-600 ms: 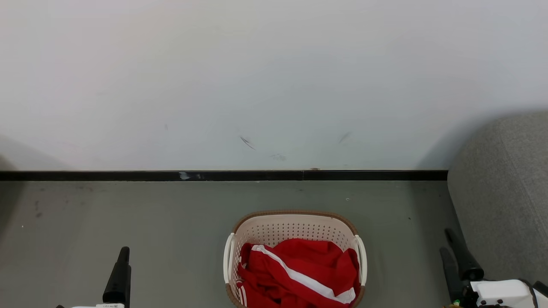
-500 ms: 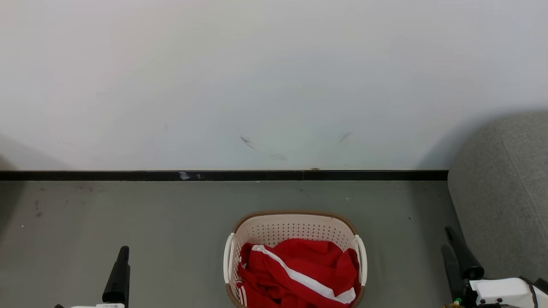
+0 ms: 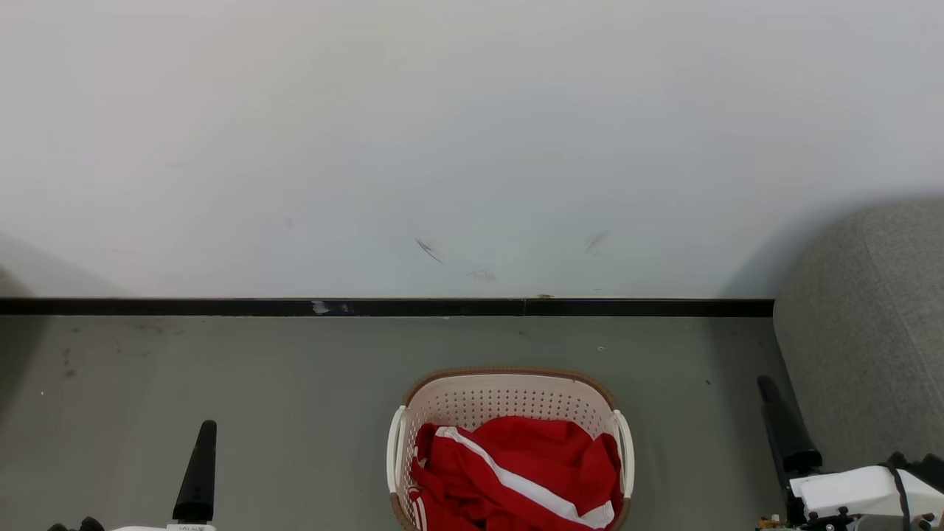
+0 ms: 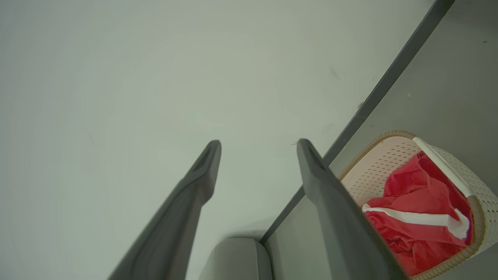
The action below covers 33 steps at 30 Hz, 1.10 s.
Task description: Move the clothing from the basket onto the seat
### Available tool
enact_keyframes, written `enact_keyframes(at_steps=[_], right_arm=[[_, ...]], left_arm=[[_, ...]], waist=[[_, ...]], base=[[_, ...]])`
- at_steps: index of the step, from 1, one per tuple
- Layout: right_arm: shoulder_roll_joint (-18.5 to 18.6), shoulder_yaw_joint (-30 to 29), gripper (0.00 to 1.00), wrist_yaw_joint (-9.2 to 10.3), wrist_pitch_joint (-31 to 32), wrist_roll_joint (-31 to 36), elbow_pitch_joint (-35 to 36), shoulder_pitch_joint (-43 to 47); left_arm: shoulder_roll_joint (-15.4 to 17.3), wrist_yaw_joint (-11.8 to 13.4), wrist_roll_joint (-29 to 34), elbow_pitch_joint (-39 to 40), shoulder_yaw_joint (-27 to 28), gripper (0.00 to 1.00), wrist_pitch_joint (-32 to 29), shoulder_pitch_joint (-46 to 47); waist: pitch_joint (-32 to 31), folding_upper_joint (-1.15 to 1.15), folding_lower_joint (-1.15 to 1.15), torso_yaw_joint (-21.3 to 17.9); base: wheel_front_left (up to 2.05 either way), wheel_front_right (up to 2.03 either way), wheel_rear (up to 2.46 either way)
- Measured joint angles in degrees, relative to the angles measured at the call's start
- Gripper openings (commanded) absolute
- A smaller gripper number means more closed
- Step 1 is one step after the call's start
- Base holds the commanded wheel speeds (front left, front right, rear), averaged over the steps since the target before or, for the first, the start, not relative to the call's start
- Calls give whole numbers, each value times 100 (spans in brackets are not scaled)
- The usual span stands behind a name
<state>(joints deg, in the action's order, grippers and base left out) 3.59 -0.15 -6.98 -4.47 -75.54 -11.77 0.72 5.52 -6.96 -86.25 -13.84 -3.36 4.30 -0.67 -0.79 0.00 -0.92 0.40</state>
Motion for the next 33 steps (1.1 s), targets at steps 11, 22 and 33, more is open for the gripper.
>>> enact_keyframes(at_steps=[11,22,33], right_arm=[[12,110,100,-1,-207,1174,213,1],[159,330,100,-3,-371,2488,388,-2],[256,465,100,-5,-544,3821,446,-15]], left_arm=[[189,-1,728,57,-89,100,199,-120],[382,-8,1592,109,-124,100,394,-121],[569,-10,2754,144,-119,100,552,-123]], waist=[[-69,0,15,21],[-48,0,67,24],[-12,0,85,15]], base=[[0,0,0],[0,0,0],[0,0,0]])
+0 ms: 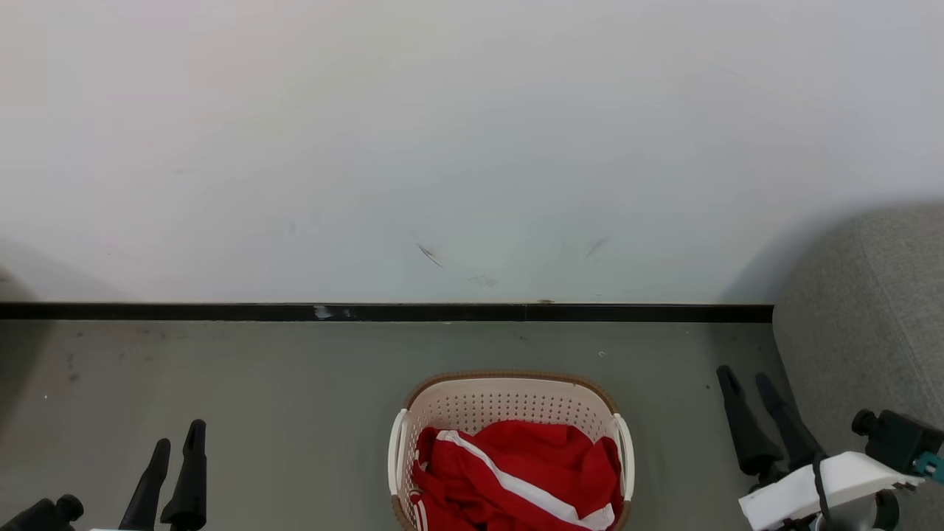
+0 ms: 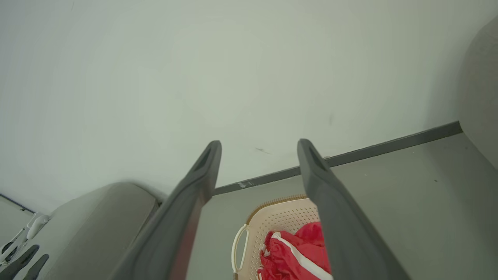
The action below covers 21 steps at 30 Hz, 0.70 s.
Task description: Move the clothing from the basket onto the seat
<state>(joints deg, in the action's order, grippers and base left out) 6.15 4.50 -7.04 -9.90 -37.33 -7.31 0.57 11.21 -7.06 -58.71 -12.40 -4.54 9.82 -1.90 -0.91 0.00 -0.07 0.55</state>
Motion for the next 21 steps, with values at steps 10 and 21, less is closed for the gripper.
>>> enact_keyframes(at_steps=[10,21], right_arm=[[38,35,100,-2,-153,1206,-26,-5],[38,24,100,-2,-331,2417,-140,-4]], left_arm=[[212,-15,1314,-18,-78,100,182,-107],[225,-15,2518,-7,-54,100,347,-160]], waist=[[25,0,3,-10],[52,0,4,-17]], base=[[0,0,0],[0,0,0]])
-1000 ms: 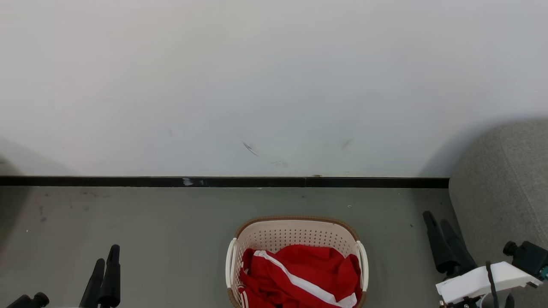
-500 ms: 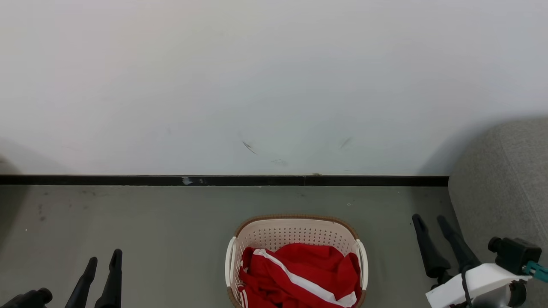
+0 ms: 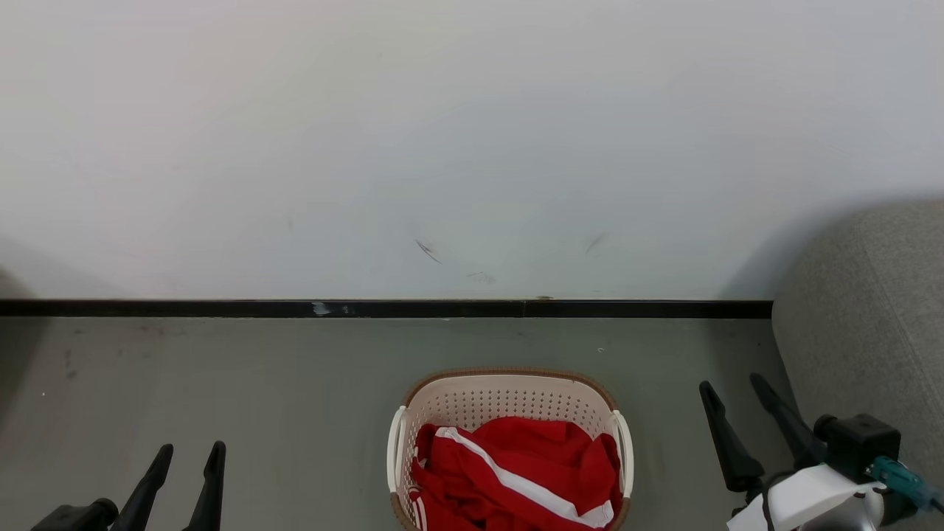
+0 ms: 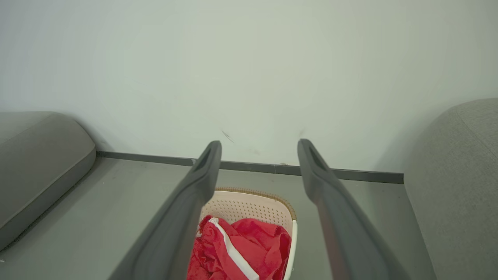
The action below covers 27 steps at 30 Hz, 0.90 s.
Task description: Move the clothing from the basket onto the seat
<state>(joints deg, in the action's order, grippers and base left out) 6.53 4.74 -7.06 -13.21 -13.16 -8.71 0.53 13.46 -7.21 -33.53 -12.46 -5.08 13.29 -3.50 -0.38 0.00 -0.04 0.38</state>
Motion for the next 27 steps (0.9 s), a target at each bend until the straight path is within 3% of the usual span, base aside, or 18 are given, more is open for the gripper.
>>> enact_keyframes(at_steps=[6,27], right_arm=[[-15,-51,100,-1,-99,594,-131,23],[-167,-378,100,-1,-99,673,-533,161]], left_arm=[[-69,0,527,14,66,100,94,-71],[-353,0,800,5,279,100,94,-71]], waist=[[28,0,0,-3],[69,1,1,-48]], base=[[0,0,0],[0,0,0]])
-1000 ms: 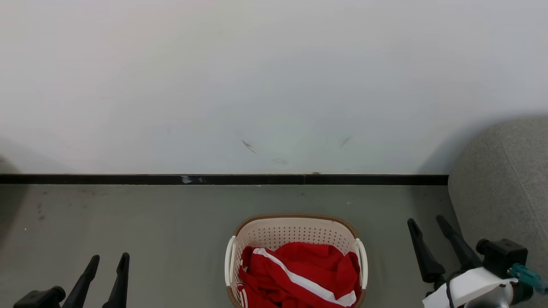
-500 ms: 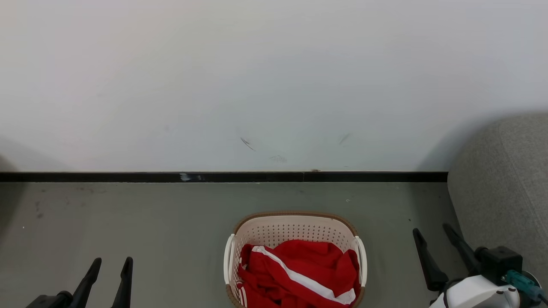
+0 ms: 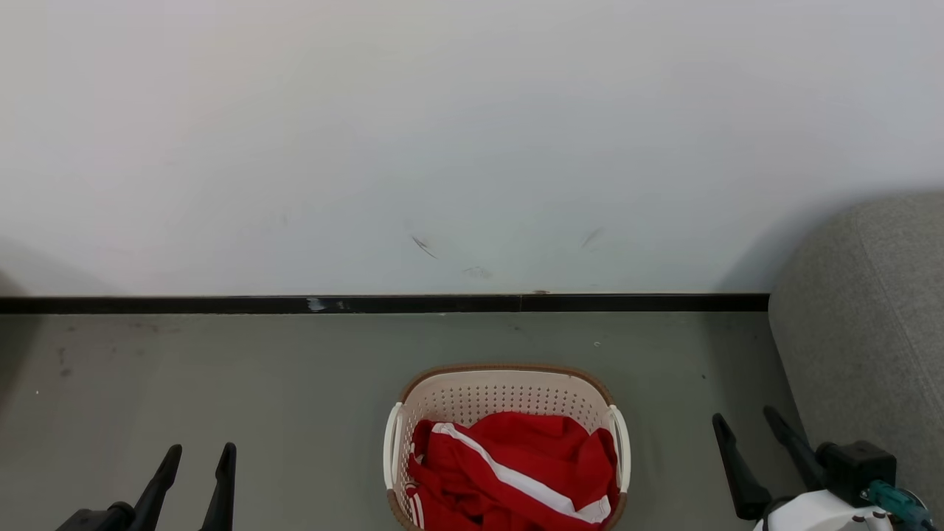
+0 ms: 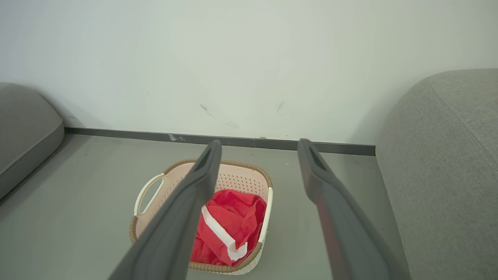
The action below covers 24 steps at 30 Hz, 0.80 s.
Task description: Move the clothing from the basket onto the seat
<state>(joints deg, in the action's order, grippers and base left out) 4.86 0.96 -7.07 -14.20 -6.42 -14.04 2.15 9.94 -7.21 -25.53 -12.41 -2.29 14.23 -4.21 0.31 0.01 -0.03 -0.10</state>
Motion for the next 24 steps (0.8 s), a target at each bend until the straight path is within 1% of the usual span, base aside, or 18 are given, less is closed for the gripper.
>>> enact_keyframes(at_steps=[12,17,24], right_arm=[[-59,-35,100,0,0,7,21,-9],[-88,-66,100,0,0,7,53,-5],[-132,-102,100,0,0,7,132,26]], left_arm=[[-137,-1,46,2,27,100,0,0],[-168,-1,44,1,-85,100,0,0],[-301,-2,-38,4,-292,100,0,10]], waist=[[81,0,0,-35],[137,0,0,-57],[283,0,0,-100]], base=[[0,0,0],[0,0,0],[0,0,0]])
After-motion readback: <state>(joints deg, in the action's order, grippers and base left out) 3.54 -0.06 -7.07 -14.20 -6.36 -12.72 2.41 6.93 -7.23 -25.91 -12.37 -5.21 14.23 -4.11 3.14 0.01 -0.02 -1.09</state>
